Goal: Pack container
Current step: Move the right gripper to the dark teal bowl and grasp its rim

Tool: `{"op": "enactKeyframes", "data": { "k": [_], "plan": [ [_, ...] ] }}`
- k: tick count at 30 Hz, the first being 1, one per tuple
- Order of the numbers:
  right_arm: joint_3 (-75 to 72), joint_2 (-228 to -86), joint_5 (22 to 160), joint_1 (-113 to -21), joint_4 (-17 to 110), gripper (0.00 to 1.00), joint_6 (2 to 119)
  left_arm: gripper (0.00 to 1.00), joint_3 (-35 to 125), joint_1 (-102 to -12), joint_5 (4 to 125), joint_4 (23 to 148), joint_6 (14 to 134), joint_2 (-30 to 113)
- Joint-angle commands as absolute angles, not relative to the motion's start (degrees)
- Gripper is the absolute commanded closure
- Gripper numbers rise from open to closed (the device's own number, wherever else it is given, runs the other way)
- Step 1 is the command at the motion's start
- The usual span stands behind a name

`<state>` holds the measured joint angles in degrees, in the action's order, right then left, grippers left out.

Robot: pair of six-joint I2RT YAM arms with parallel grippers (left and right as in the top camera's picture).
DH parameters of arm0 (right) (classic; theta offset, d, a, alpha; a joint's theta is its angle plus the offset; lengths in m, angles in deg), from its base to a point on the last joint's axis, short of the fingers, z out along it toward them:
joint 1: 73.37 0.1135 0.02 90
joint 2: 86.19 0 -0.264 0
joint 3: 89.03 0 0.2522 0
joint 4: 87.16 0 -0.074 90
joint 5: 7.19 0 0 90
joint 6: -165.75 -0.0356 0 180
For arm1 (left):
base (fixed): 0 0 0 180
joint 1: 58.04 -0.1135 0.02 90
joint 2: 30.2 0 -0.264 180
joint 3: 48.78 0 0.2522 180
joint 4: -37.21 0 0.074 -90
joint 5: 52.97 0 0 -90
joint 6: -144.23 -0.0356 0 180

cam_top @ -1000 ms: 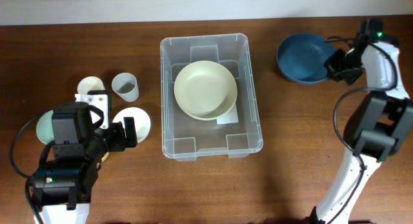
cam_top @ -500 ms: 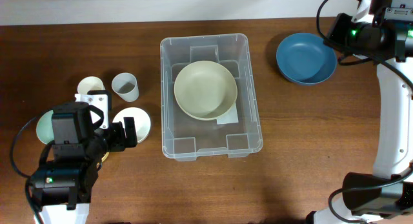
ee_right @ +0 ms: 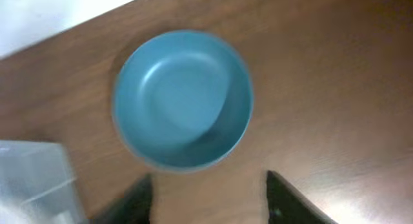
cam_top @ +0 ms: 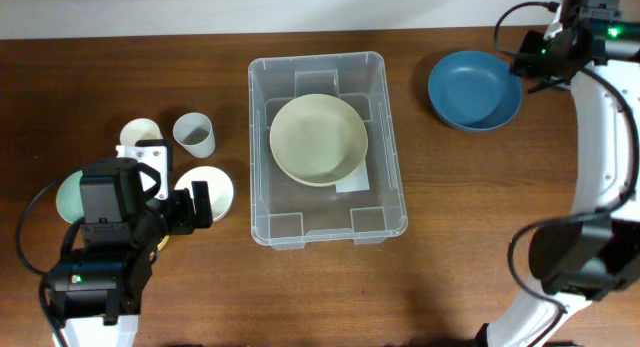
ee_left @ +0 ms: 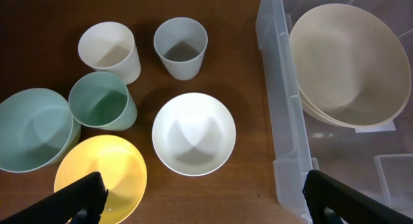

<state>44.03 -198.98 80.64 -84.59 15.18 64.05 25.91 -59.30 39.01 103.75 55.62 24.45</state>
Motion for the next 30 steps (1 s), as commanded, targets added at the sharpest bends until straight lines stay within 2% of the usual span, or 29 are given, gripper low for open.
{"op": "enactKeyframes", "data": {
  "k": [1, 6, 11, 19, 24, 30],
  "plan": [
    [43.88, -204.56, 84.50, -86.54, 18.59, 0.39, 64.59, 0.00, 26.96, -59.58, 38.99, 103.55, 56.17, 24.43],
    [43.88, -213.48, 86.93, -89.01, 22.74, 0.34, 58.21, 0.00, 26.96, -59.58, 39.01, 103.53, 56.17, 24.43],
    [43.88, -220.01, 87.15, -91.63, 24.97, 0.32, 56.77, 0.00, 26.96, -59.58, 39.01, 103.55, 56.17, 24.43],
    [43.88, -223.44, 88.68, -92.50, 26.80, 0.31, 56.83, 0.00, 26.96, -59.58, 39.23, 103.53, 56.19, 24.43],
    [43.86, -226.55, 99.00, -92.46, 29.01, 0.31, 56.53, 0.00, 26.96, -59.58, 39.25, 103.53, 56.19, 24.43],
    [43.86, -227.42, 98.86, -92.57, 30.06, 0.30, 55.74, 0.00, 26.96, -59.58, 39.25, 103.53, 56.19, 24.43]
  ]
}}
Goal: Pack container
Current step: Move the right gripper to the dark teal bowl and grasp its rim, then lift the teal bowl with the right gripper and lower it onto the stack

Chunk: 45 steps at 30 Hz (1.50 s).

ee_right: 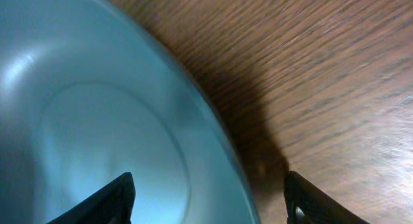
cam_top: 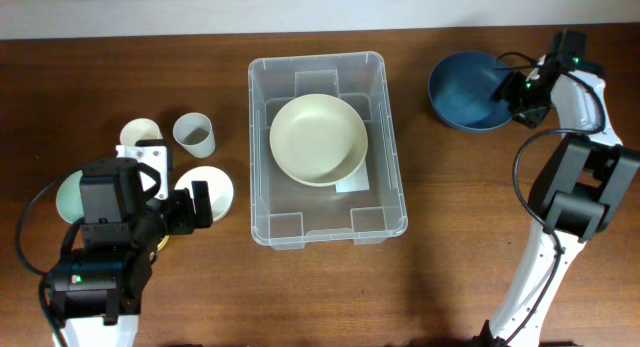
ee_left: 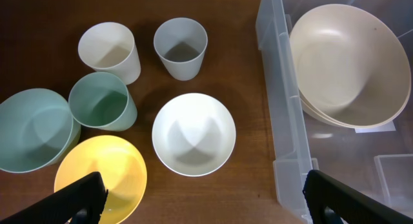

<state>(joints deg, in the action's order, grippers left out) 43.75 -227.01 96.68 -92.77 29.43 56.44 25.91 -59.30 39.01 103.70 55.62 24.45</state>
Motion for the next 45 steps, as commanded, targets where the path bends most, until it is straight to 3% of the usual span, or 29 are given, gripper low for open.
{"op": "enactKeyframes", "data": {
  "k": [1, 9, 29, 39, 45],
  "plan": [
    [43.86, -227.46, 98.89, -92.57, 30.08, 0.30, 55.72, 0.00, 26.96, -59.58, 39.25, 103.53, 56.19, 24.43],
    [43.86, -229.91, 98.69, -92.57, 29.21, 0.43, 54.19, 0.00, 26.96, -59.58, 40.35, 103.53, 56.19, 24.43],
    [43.86, -230.85, 98.71, -92.63, 27.70, 0.96, 53.77, 0.00, 26.96, -59.58, 40.30, 103.51, 56.19, 24.43],
    [44.14, -229.17, 98.71, -92.61, 26.04, 0.96, 53.80, 0.00, 26.96, -59.58, 40.30, 103.53, 56.17, 24.43],
    [48.16, -220.47, 98.69, -92.50, 20.71, 0.96, 55.13, 0.00, 26.96, -59.58, 40.30, 103.51, 56.17, 24.43]
  ]
}}
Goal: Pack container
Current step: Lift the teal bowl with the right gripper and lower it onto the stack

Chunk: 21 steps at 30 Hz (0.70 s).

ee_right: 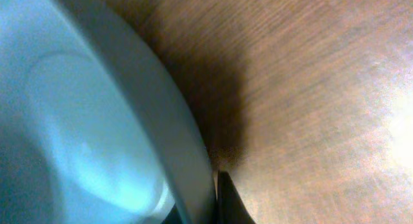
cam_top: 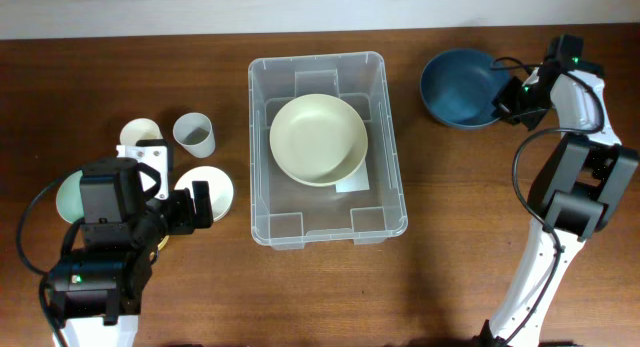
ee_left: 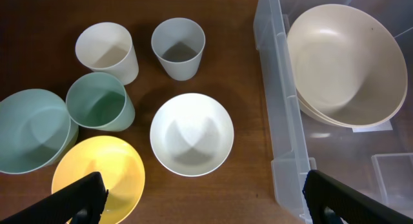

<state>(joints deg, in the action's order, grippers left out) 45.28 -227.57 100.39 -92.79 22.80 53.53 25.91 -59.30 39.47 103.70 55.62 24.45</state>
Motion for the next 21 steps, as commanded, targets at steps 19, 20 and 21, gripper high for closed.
{"op": "enactKeyframes", "data": {
  "k": [19, 20, 21],
  "plan": [
    [49.56, -189.65, 98.06, -70.36, -2.00, 0.96, 69.40, 0.00, 26.96, -59.58, 40.30, 103.57, 56.17, 24.43],
    [49.39, -189.83, 97.68, -69.25, -2.05, 0.96, 69.38, 0.01, 26.96, -59.58, 40.30, 103.59, 56.17, 24.43],
    [48.71, -190.74, 96.07, -65.77, -1.94, 0.96, 69.36, 0.00, 26.96, -59.58, 40.30, 103.62, 56.17, 24.43]
  ]
}}
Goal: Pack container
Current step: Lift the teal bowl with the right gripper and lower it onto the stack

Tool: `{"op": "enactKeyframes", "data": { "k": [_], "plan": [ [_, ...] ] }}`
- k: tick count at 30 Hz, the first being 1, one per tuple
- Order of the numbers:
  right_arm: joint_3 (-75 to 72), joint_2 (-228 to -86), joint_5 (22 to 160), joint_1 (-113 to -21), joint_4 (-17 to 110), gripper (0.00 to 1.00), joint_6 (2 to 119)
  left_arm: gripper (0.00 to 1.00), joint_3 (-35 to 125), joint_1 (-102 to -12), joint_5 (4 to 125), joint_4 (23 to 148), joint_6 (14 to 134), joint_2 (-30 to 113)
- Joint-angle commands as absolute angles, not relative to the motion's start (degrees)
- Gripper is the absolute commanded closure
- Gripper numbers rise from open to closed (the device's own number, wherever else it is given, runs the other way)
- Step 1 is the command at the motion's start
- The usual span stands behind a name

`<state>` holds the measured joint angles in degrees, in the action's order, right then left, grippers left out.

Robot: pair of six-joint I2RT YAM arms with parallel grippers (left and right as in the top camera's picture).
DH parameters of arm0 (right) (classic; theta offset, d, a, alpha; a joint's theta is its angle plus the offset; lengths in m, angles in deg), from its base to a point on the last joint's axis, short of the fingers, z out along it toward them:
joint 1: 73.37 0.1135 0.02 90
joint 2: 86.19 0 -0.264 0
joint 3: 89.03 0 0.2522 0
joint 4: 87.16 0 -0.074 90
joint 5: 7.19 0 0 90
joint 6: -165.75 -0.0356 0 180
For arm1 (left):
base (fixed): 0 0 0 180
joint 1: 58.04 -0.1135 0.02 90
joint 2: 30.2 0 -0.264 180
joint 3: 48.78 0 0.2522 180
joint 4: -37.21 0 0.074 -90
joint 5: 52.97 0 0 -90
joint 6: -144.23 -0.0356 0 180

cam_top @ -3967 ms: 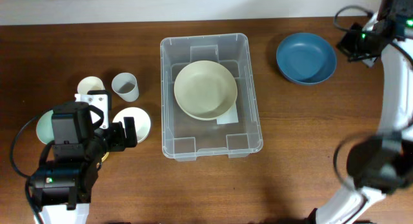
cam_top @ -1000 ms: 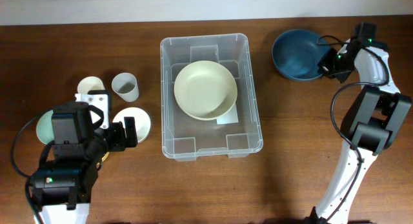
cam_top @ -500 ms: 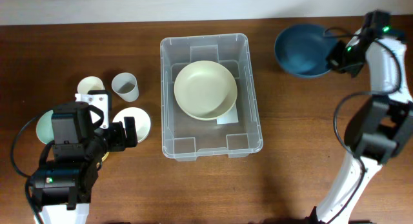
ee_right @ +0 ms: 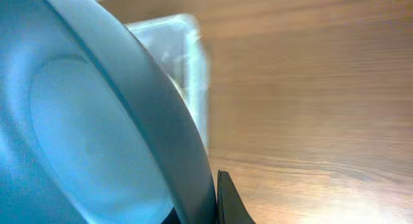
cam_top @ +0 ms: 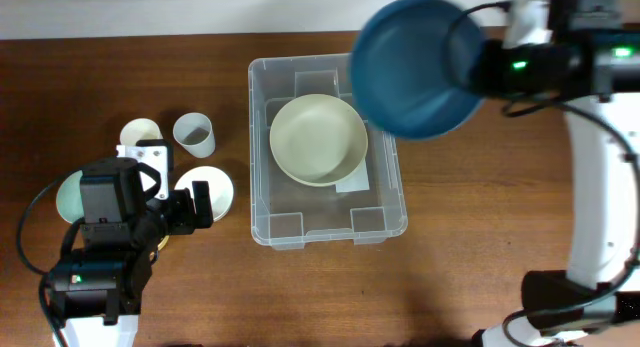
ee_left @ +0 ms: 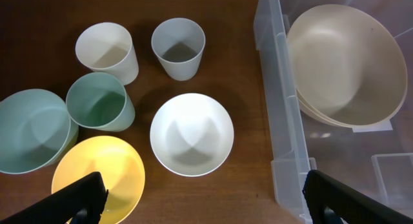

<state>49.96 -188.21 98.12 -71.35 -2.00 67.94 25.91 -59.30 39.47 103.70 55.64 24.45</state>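
Observation:
My right gripper [cam_top: 478,67] is shut on the rim of a blue bowl [cam_top: 415,67] and holds it high, tilted, over the back right part of the clear plastic container [cam_top: 258,157]. In the right wrist view the blue bowl [ee_right: 84,121] fills the left side, pinched at my right gripper [ee_right: 210,208]. A cream bowl [cam_top: 318,139] lies inside the container. My left gripper [ee_left: 201,211] is open and holds nothing, low over the table left of the container.
Left of the container stand a white bowl [ee_left: 191,133], a yellow bowl [ee_left: 97,175], a green bowl [ee_left: 32,128], a green cup [ee_left: 100,101], a white cup [ee_left: 106,51] and a grey cup [ee_left: 179,46]. The container wall [ee_left: 284,121] is close on the right.
The blue bowl was on the table at the back right with my right gripper shut on its rim. Now it is lifted and further left, over the container. The left arm has not moved.
My right gripper was open above the blue bowl on the table. Then it was down at the bowl's right rim, jaws apart. Then it was shut on the rim, the bowl slightly shifted left. Now the bowl hangs over the container. The left arm stayed put.

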Motion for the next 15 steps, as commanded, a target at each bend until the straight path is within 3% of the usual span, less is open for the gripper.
{"op": "enactKeyframes", "data": {
  "k": [1, 6, 15],
  "plan": [
    [48.40, -191.44, 95.06, -63.94, -1.74, 0.96, 69.34, 0.00, 26.96, -59.58, 40.30, 103.62, 56.17, 24.43],
    [48.03, -198.15, 87.26, -55.57, 0.97, 0.96, 67.17, 0.00, 26.96, -59.58, 40.30, 103.62, 56.17, 24.43],
    [48.03, -206.85, 87.28, -54.60, 4.62, 0.96, 65.86, 0.00, 26.96, -59.58, 40.30, 103.79, 56.17, 24.43]
  ]
}}
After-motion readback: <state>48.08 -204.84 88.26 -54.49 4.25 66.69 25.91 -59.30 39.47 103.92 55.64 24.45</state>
